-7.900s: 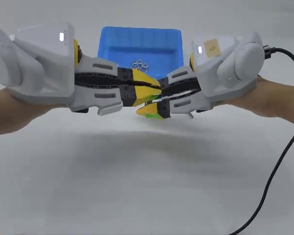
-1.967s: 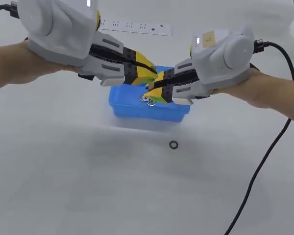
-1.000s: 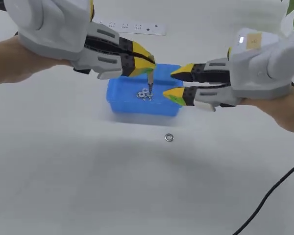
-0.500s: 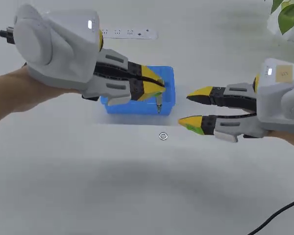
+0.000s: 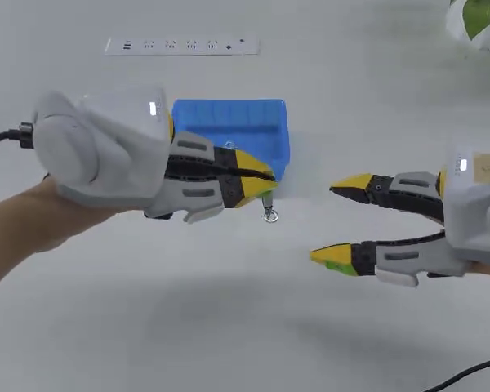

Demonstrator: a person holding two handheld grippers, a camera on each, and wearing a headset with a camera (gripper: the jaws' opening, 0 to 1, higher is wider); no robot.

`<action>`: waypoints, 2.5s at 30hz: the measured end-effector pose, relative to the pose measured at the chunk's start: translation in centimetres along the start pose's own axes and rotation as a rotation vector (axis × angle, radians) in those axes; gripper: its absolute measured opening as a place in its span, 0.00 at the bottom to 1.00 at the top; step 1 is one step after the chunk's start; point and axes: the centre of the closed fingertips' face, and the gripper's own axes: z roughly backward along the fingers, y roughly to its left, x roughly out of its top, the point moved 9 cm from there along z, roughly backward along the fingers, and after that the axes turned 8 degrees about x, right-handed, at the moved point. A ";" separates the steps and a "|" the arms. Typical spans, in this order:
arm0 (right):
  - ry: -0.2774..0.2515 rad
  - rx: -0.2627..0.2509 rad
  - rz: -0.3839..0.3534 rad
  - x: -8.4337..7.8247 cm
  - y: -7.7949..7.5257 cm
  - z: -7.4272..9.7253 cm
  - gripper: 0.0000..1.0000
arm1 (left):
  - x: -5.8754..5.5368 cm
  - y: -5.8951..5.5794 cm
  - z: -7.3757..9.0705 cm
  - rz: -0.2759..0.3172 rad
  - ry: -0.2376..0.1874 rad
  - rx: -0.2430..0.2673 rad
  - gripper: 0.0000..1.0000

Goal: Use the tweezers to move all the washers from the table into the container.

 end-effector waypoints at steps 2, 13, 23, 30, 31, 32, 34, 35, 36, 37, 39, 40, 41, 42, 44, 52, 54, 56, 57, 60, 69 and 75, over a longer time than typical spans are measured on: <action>-0.007 -0.003 -0.015 -0.3 0.5 0.0 0.59 | -0.3 -0.1 -0.1 0.004 0.002 -0.001 0.05; -0.036 -0.041 -0.096 -1.6 2.7 -0.3 0.85 | -1.0 0.3 -1.6 0.036 -0.010 0.006 0.05; -0.016 -0.052 -0.116 -2.4 3.0 -0.7 1.00 | -1.5 0.0 -2.0 0.021 0.012 -0.004 0.05; -0.018 -0.023 -0.120 -2.3 3.3 -1.1 1.00 | -1.7 0.2 -2.3 0.014 0.019 -0.003 0.05; -0.018 -0.020 -0.121 -2.3 3.4 -1.1 1.00 | -1.8 0.2 -2.4 0.016 0.020 -0.003 0.05; -0.021 -0.017 -0.124 -2.3 3.4 -1.2 1.00 | -1.9 0.2 -2.5 0.015 0.018 -0.001 0.05; -0.021 -0.013 -0.129 -2.3 3.6 -1.3 1.00 | -1.9 0.3 -2.5 0.023 0.013 -0.001 0.05; -0.021 -0.012 -0.129 -2.3 3.6 -1.3 1.00 | -1.9 0.4 -2.5 0.025 0.012 -0.004 0.05; -0.020 -0.010 -0.131 -2.3 3.6 -1.4 1.00 | -1.9 0.4 -2.6 0.032 0.011 -0.011 0.05; -0.020 -0.008 -0.135 -2.4 3.6 -1.4 1.00 | -1.9 0.4 -2.5 0.033 0.013 -0.020 0.05; -0.020 -0.004 -0.138 -2.4 3.4 -1.6 0.99 | -1.9 0.4 -2.5 0.039 0.019 -0.038 0.05; -0.015 -0.002 -0.134 -2.3 3.2 -1.8 0.99 | -1.9 0.4 -2.4 0.019 0.025 -0.050 0.05; -0.007 -0.007 -0.128 -2.2 2.7 -2.0 0.97 | -1.9 0.5 -2.3 0.016 0.034 -0.068 0.05; -0.002 -0.024 -0.120 -2.1 2.3 -2.0 0.92 | -1.9 0.5 -2.2 0.014 0.040 -0.080 0.05; -0.003 -0.045 -0.114 -1.5 1.1 -2.4 0.82 | -1.8 0.7 -2.2 0.007 0.052 -0.102 0.05; -0.022 -0.034 -0.025 0.7 -2.1 -4.5 0.71 | -1.7 1.5 -2.4 0.006 0.082 -0.149 0.05; -0.003 -0.007 -0.014 0.7 -2.6 -5.2 0.65 | -1.6 1.8 -2.5 0.012 0.093 -0.153 0.05; 0.010 0.031 -0.010 0.6 -2.8 -5.7 0.58 | -1.6 2.1 -2.6 0.011 0.099 -0.152 0.05; 0.014 0.046 -0.005 0.6 -2.9 -5.9 0.55 | -1.6 2.1 -2.7 0.019 0.102 -0.155 0.05; 0.035 0.092 0.018 0.5 -3.3 -6.5 0.44 | -1.5 2.2 -2.9 0.024 0.103 -0.152 0.05; 0.040 0.153 0.042 1.5 -4.8 -7.5 0.25 | -1.4 2.3 -3.4 0.034 0.095 -0.151 0.05; 0.076 0.218 0.091 1.2 -4.6 -8.0 0.16 | -1.4 2.2 -3.4 0.032 0.094 -0.163 0.05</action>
